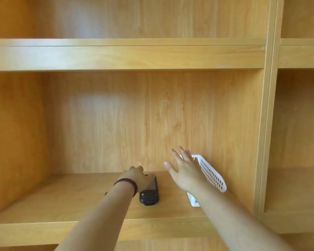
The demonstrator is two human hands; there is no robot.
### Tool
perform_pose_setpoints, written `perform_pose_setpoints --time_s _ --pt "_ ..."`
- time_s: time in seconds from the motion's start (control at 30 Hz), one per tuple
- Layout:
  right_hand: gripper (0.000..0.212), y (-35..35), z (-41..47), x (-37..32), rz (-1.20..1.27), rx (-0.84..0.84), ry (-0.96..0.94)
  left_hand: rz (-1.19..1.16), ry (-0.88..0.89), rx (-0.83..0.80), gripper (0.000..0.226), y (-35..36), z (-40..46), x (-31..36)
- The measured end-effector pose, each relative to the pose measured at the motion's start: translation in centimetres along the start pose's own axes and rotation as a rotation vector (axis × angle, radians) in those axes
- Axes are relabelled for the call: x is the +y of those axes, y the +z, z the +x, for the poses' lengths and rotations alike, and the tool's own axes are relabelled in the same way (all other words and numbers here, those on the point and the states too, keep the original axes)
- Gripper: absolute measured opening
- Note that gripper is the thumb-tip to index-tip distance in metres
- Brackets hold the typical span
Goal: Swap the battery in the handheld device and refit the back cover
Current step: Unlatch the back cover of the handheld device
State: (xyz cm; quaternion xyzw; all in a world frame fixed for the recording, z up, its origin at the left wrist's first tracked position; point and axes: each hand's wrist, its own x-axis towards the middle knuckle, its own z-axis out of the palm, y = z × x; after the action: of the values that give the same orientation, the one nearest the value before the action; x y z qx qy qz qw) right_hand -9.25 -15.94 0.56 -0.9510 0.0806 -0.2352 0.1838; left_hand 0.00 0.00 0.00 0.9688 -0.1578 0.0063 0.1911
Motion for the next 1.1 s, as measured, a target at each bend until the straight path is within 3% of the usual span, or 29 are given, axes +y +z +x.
perform_pose_setpoints --time_s 0.13,0.2,0.37,0.67,0.73,0.83,1.03,1.1 --pt "0.065 -0.1 -0.2 0.9 0.015 -0.039 0.029 0.185 -0.093 -0.138 0.096 3.1 0.4 2.2" --pt "0.066 0.1 -0.3 1.3 -0.003 -0.048 0.024 0.199 -0.145 -0.148 0.094 4.6 0.5 2.8" --pt "0.066 0.4 -0.6 2.2 -0.043 -0.045 0.024 0.156 -0.179 -0.109 0.078 6.4 0.6 2.5" --pt "0.066 0.5 -0.6 1.8 -0.085 -0.031 0.013 -0.023 -0.164 -0.05 0.073 5.1 0.9 0.8" --pt "0.066 0.5 -0.6 1.7 -0.084 -0.024 0.007 -0.254 -0.208 -0.067 0.07 4.1 1.1 0.5" --pt "0.066 0.4 -0.5 1.5 -0.075 -0.006 0.001 -0.792 -0.228 -0.101 0.055 2.6 1.3 -0.4" --pt "0.064 -0.2 -0.2 1.1 -0.072 0.025 -0.009 -1.753 -0.03 -0.249 0.039 0.5 0.9 -1.3" --pt "0.063 -0.4 -0.2 0.9 -0.068 0.036 -0.014 -1.954 0.048 -0.285 0.039 0.0 0.5 -0.9"
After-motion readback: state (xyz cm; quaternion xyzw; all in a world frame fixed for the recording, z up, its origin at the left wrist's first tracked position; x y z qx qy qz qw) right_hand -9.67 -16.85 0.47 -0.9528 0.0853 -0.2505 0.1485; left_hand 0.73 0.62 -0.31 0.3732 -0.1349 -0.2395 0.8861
